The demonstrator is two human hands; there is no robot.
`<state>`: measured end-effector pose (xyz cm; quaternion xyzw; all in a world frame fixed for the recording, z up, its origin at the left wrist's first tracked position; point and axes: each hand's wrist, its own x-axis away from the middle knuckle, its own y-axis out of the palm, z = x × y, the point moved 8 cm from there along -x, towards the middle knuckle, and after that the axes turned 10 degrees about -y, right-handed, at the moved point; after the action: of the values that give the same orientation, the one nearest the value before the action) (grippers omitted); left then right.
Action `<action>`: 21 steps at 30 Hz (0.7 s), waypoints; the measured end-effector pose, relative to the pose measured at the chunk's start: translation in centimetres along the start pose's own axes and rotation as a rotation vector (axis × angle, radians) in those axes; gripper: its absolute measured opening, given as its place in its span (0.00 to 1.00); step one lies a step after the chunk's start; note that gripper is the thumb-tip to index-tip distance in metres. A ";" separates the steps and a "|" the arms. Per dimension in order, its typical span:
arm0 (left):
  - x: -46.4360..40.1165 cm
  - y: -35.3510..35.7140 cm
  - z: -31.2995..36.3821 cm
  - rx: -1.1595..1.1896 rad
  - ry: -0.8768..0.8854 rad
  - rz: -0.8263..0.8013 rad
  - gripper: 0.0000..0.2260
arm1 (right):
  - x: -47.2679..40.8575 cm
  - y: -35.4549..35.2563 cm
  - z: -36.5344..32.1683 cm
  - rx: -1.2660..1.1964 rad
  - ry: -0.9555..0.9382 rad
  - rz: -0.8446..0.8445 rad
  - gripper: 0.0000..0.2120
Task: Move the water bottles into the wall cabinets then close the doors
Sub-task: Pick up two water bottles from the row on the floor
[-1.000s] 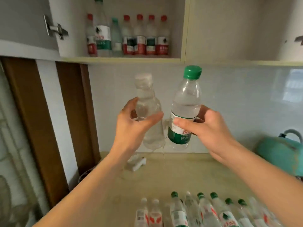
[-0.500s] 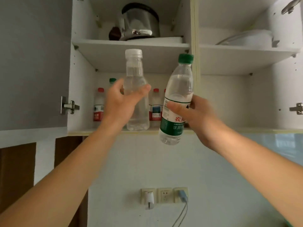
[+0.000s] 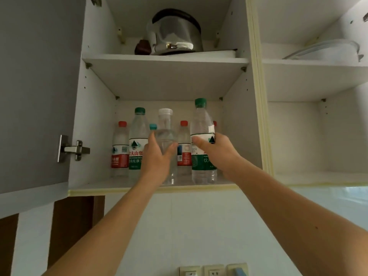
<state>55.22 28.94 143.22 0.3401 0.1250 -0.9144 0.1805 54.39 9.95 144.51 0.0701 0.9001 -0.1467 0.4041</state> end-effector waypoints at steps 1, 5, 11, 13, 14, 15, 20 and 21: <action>-0.4 0.3 -0.4 -0.023 -0.004 -0.020 0.31 | -0.4 0.4 0.4 0.010 0.002 -0.010 0.19; -1.8 1.4 -1.3 -0.064 -0.028 -0.074 0.34 | -2.0 1.5 2.0 0.029 0.022 -0.031 0.22; -3.3 2.1 -2.1 -0.092 -0.052 -0.126 0.33 | -3.7 2.6 4.0 0.042 0.052 -0.028 0.25; -3.4 2.3 -2.2 -0.103 -0.058 -0.129 0.33 | -3.9 2.8 4.4 0.038 0.061 -0.014 0.27; -3.5 2.4 -2.2 -0.106 -0.059 -0.125 0.33 | -4.0 2.8 4.5 0.038 0.065 -0.010 0.28; -3.5 2.4 -2.2 -0.108 -0.059 -0.121 0.33 | -4.1 2.9 4.6 0.041 0.068 -0.008 0.28; -3.4 2.5 -2.5 -0.117 -0.054 -0.123 0.31 | -4.2 2.8 4.8 0.097 0.083 -0.028 0.30; -3.4 2.5 -2.5 -0.125 -0.053 -0.117 0.31 | -4.2 2.8 4.7 0.124 0.091 -0.041 0.30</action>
<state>60.08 28.39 143.40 0.2957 0.1968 -0.9225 0.1510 61.15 11.06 144.13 0.0831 0.9080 -0.2069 0.3547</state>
